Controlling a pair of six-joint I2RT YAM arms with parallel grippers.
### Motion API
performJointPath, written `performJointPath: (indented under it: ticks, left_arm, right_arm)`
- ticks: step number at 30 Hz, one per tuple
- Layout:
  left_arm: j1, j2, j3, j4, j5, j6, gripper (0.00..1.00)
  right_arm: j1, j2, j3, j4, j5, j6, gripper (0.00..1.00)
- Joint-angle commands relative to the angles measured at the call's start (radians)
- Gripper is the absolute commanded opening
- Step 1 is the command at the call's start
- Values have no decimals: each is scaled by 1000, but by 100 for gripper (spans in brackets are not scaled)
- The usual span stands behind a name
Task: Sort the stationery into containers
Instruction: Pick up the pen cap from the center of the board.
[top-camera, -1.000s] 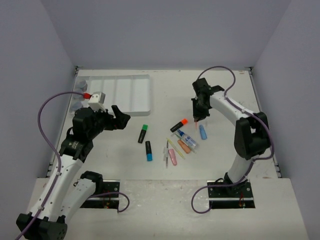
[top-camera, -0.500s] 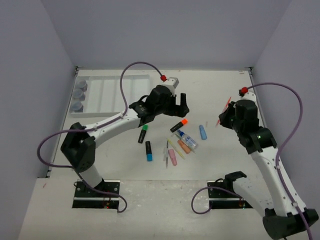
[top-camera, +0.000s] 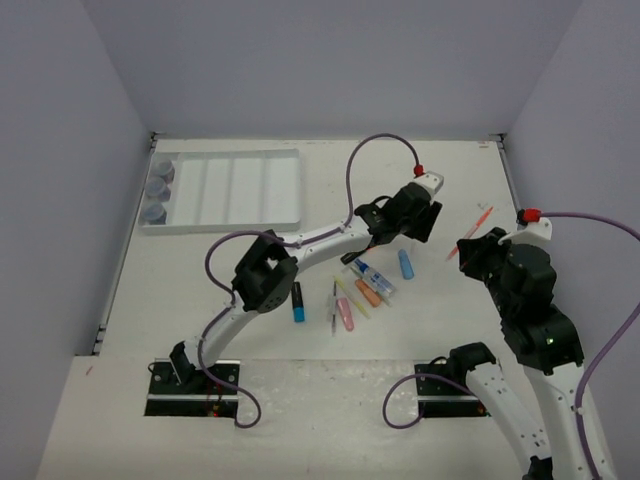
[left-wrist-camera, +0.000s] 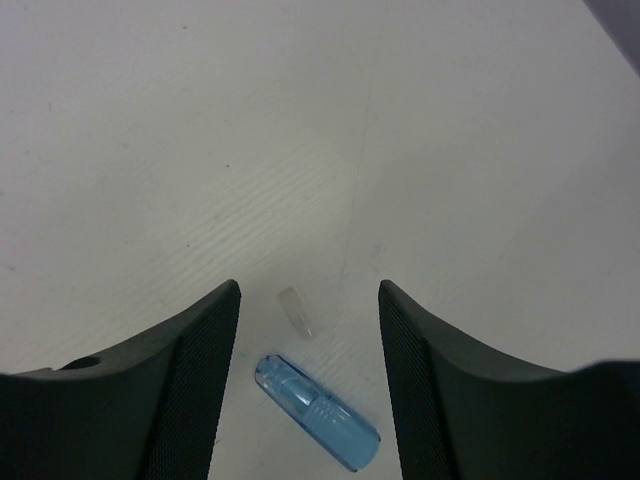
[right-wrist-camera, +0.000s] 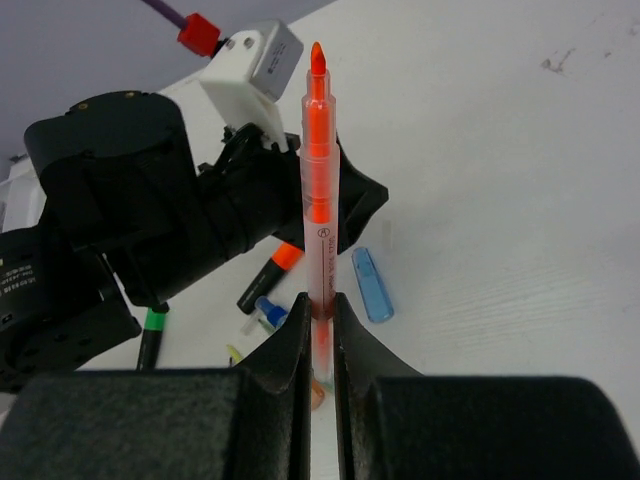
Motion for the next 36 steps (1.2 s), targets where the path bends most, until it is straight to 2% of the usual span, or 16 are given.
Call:
performJointPath:
  ticks: [1, 4, 8, 14, 29, 36]
  left_arm:
    - [-10, 72, 111, -21, -90, 79, 55]
    - [-12, 119, 135, -18, -96, 90, 49]
    - [-10, 150, 138, -12, -82, 99, 47]
    - [-12, 167, 114, -11, -50, 94, 37]
    - [-32, 144, 37, 8, -22, 70, 35]
    - [-32, 145, 17, 3, -11, 65, 26]
  right_arm:
    - [-1, -22, -28, -11, -56, -4, 0]
    - [-2, -34, -29, -20, -59, -17, 0]
    - [-2, -44, -23, -28, -68, -28, 0]
    - [-2, -34, -21, -26, -76, -35, 0]
    - [-2, -13, -26, -19, -92, -44, 0]
    - [-2, -13, -24, -19, -96, -45, 0]
